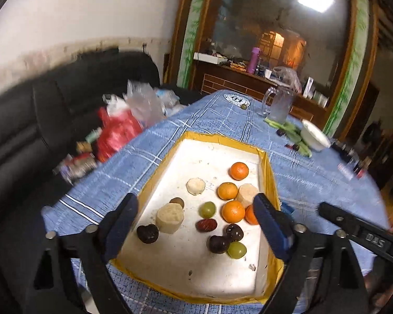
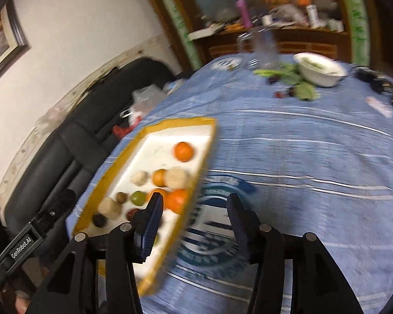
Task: Organize fruits
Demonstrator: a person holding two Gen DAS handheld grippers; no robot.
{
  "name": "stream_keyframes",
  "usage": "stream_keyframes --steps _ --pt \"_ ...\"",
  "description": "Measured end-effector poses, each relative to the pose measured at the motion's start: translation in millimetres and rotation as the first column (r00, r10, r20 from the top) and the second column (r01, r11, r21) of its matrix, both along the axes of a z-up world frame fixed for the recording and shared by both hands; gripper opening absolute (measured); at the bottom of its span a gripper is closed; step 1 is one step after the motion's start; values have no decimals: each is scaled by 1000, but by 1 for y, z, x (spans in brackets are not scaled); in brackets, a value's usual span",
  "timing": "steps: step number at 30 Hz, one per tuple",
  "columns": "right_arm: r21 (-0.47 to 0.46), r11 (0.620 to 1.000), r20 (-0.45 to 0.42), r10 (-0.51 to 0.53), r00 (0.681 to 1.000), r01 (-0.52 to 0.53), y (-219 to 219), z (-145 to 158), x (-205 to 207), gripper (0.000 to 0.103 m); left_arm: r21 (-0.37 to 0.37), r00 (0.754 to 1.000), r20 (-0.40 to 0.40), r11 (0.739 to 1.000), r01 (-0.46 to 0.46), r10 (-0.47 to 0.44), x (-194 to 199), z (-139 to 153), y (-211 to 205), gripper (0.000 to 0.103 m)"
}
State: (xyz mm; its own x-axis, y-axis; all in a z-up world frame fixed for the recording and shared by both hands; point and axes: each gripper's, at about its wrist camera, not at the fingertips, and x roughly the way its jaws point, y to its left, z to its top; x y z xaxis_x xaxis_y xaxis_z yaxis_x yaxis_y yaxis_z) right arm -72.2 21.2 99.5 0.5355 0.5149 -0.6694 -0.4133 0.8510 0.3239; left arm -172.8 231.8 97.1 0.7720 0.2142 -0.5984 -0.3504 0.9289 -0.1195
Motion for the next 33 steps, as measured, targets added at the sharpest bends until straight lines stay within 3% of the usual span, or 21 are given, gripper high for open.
stream_keyframes --steps 3,10,15,33 --pt "-59 994 84 -82 993 87 -18 1 -21 64 73 1000 -21 997 25 -23 2 1 -24 93" --pt "-156 974 211 -129 969 164 -39 -2 -54 73 106 994 -87 991 79 -69 9 -3 -60 93" --pt "-139 975 226 -138 964 172 -50 1 -67 76 142 992 -84 985 102 -91 1 1 -80 93" --pt "-137 976 256 -130 958 169 -51 3 -100 79 144 995 -25 985 94 -92 -24 11 -90 93"
